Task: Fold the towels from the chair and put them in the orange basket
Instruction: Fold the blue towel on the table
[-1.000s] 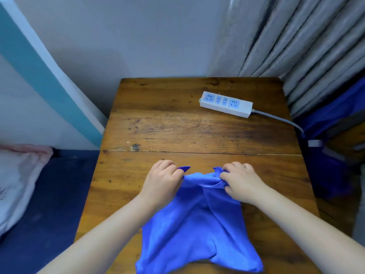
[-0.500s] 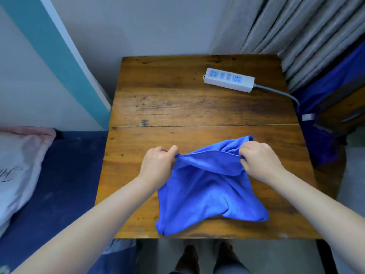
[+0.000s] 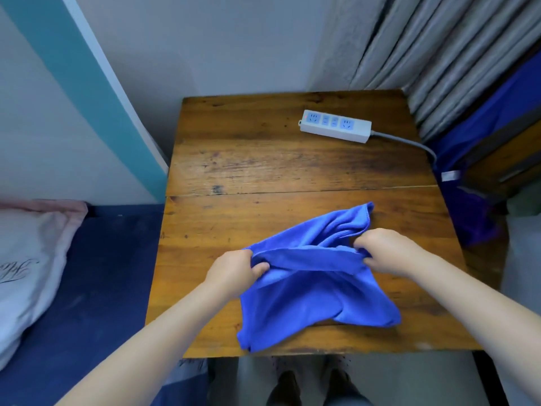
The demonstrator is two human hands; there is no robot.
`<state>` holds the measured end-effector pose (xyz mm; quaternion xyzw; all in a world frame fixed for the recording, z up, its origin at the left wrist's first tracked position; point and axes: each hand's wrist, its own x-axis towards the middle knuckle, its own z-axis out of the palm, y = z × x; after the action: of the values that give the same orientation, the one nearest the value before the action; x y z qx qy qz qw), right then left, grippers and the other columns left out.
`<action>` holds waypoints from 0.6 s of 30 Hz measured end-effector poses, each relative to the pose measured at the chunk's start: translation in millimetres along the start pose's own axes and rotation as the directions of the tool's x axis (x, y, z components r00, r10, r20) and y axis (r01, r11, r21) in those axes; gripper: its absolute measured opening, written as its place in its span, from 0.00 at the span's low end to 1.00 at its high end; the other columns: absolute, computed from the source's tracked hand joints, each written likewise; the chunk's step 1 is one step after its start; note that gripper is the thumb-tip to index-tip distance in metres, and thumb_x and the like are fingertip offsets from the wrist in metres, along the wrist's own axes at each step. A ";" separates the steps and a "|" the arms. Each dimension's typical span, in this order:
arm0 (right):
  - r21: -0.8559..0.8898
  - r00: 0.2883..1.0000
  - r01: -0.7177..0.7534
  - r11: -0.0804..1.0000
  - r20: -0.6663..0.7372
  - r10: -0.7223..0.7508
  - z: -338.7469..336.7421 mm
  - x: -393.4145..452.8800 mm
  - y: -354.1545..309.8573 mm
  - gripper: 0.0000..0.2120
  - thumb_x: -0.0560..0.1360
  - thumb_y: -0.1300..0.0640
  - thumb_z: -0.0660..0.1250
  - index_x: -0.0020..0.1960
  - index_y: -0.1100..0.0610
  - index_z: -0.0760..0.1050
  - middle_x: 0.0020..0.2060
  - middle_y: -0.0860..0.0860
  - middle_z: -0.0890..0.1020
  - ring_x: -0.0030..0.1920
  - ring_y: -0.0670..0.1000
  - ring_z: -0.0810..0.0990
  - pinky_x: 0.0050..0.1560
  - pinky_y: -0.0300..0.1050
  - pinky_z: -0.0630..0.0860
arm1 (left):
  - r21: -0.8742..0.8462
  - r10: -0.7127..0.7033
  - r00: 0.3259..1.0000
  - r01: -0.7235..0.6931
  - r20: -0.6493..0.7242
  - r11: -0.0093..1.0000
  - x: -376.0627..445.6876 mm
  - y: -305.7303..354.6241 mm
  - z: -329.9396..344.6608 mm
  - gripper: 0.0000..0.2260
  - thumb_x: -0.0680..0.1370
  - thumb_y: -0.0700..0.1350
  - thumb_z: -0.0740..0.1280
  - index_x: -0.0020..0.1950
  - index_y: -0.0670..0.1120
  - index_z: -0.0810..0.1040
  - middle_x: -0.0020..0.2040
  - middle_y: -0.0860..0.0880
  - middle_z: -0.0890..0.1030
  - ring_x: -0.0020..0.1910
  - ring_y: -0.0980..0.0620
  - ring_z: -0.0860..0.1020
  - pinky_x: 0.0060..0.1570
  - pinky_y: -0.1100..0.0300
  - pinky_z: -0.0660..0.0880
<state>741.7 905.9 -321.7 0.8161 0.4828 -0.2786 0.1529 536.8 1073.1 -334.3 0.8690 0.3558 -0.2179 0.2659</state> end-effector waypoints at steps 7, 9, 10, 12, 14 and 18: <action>0.092 0.984 0.139 0.986 -0.122 -0.128 -0.2 -8.7 16.3 0.13 0.77 0.56 0.61 0.49 0.61 0.81 0.52 0.52 0.76 0.54 0.54 0.76 0.53 0.44 0.71 | -0.087 -0.023 0.961 0.049 0.275 0.995 18.0 -31.6 -11.1 0.13 0.75 0.43 0.67 0.32 0.48 0.67 0.32 0.50 0.69 0.33 0.51 0.68 0.27 0.64 0.62; 0.208 0.933 0.156 0.965 -0.352 -0.075 2.7 -7.5 21.8 0.10 0.74 0.61 0.65 0.41 0.65 0.82 0.47 0.57 0.80 0.50 0.60 0.78 0.50 0.47 0.72 | -0.175 -0.060 0.983 0.091 0.175 0.980 23.4 -39.8 -13.0 0.11 0.76 0.42 0.65 0.35 0.47 0.69 0.34 0.48 0.71 0.35 0.49 0.69 0.28 0.63 0.63; 0.282 0.913 0.135 0.950 -0.409 -0.008 4.0 -5.2 24.9 0.10 0.73 0.63 0.66 0.37 0.67 0.81 0.44 0.59 0.81 0.47 0.61 0.78 0.49 0.48 0.72 | -0.224 -0.075 0.992 0.096 0.101 0.970 26.2 -42.1 -13.2 0.09 0.77 0.42 0.64 0.37 0.46 0.69 0.35 0.48 0.72 0.38 0.48 0.69 0.29 0.63 0.63; 0.416 0.905 0.025 0.909 -0.395 0.156 0.5 2.6 27.9 0.11 0.74 0.63 0.65 0.38 0.71 0.78 0.41 0.62 0.81 0.46 0.61 0.77 0.46 0.47 0.71 | -0.294 -0.113 0.993 0.101 -0.022 0.951 32.3 -42.8 -12.3 0.12 0.78 0.42 0.62 0.35 0.47 0.66 0.33 0.50 0.70 0.39 0.48 0.69 0.29 0.63 0.62; 0.479 0.889 -0.082 0.874 -0.361 0.282 -1.5 17.9 29.3 0.13 0.74 0.61 0.65 0.41 0.72 0.77 0.43 0.63 0.80 0.48 0.61 0.77 0.47 0.49 0.71 | -0.327 -0.169 0.981 0.130 -0.096 0.936 41.5 -39.7 -8.8 0.15 0.78 0.42 0.62 0.32 0.49 0.63 0.33 0.50 0.69 0.39 0.47 0.70 0.30 0.60 0.62; 0.576 0.835 -0.309 0.757 -0.216 0.505 -8.7 51.1 22.9 0.10 0.74 0.58 0.63 0.47 0.63 0.79 0.52 0.62 0.79 0.56 0.63 0.75 0.53 0.47 0.72 | -0.198 -0.245 0.966 0.225 -0.085 0.954 59.0 -25.6 3.7 0.11 0.80 0.46 0.59 0.40 0.43 0.72 0.46 0.40 0.78 0.50 0.41 0.75 0.43 0.53 0.69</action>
<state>783.8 935.1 -346.0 0.9491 0.2161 -0.2033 -0.1058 555.8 1115.9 -378.6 0.8021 0.4896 -0.1662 0.2988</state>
